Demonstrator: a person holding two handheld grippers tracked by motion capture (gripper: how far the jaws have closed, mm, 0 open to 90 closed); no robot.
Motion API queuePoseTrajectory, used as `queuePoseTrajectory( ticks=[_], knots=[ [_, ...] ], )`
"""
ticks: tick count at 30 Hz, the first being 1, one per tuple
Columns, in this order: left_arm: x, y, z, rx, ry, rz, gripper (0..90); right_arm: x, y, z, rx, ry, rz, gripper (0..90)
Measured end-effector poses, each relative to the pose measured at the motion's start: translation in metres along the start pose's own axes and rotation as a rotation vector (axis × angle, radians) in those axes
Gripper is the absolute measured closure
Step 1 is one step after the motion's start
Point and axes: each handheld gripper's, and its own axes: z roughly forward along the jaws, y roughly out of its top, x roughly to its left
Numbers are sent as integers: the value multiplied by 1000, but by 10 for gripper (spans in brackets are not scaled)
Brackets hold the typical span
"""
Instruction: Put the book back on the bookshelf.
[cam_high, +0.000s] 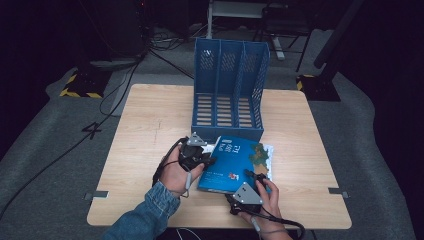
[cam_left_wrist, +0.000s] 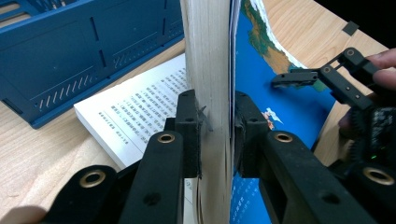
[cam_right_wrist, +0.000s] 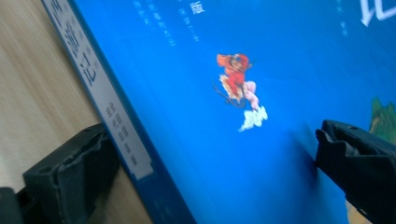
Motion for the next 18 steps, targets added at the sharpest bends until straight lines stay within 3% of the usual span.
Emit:
queuePoseTrajectory(
  ticks=[4, 12, 18],
  knots=[
    [0, 0, 1, -1, -4, -6, 755, 2, 5, 7, -6, -21, -16, 0],
    [2, -1, 2, -11, -4, -8, 755, 1, 6, 12, -22, -18, -40, 0],
    [12, -5, 8, -47, -16, -47, 753, -4, 5, 15, -31, -8, -45, 13]
  ],
)
